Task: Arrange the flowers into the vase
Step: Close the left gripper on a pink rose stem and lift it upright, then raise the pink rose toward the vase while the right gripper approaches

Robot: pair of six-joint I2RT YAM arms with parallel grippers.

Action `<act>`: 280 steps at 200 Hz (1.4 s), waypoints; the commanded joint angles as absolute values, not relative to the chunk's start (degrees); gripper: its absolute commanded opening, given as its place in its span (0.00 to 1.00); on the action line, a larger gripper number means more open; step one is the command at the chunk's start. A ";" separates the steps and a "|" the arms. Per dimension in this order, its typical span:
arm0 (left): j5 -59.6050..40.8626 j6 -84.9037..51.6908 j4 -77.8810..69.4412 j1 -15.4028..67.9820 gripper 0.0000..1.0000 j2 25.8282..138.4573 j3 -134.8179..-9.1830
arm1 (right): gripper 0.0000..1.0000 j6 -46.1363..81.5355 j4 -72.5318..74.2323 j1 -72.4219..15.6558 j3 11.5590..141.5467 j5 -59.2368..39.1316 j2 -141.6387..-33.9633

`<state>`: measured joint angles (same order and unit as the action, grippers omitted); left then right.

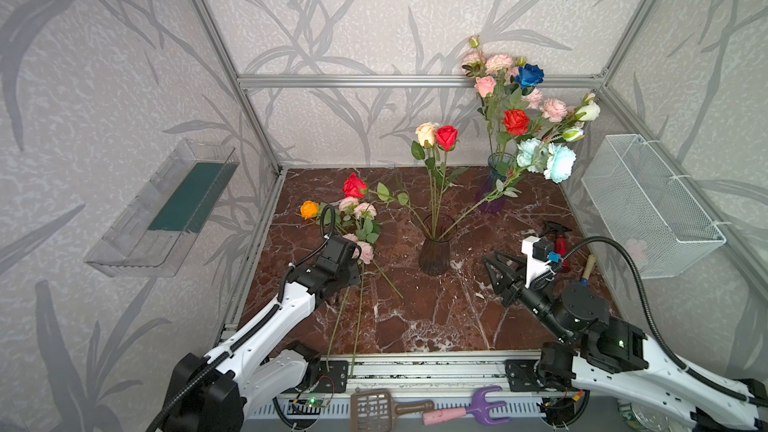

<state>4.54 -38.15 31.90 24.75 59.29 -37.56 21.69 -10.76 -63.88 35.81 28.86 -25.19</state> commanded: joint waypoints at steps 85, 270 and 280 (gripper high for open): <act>3.94 -38.68 30.93 32.29 0.27 69.68 -37.32 | 0.40 22.82 -8.92 -64.24 35.40 29.84 -25.32; -13.33 -38.80 25.50 23.77 0.00 53.63 -42.49 | 0.41 22.15 -9.91 -64.20 35.94 30.93 -24.26; -14.19 -40.06 25.67 22.04 0.00 52.66 -41.93 | 0.41 22.15 -10.38 -64.20 36.25 30.81 -24.26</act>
<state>-8.29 -37.45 25.82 25.87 53.76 -43.75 22.50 -10.72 -63.88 35.79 30.41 -24.71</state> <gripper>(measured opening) 0.054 0.413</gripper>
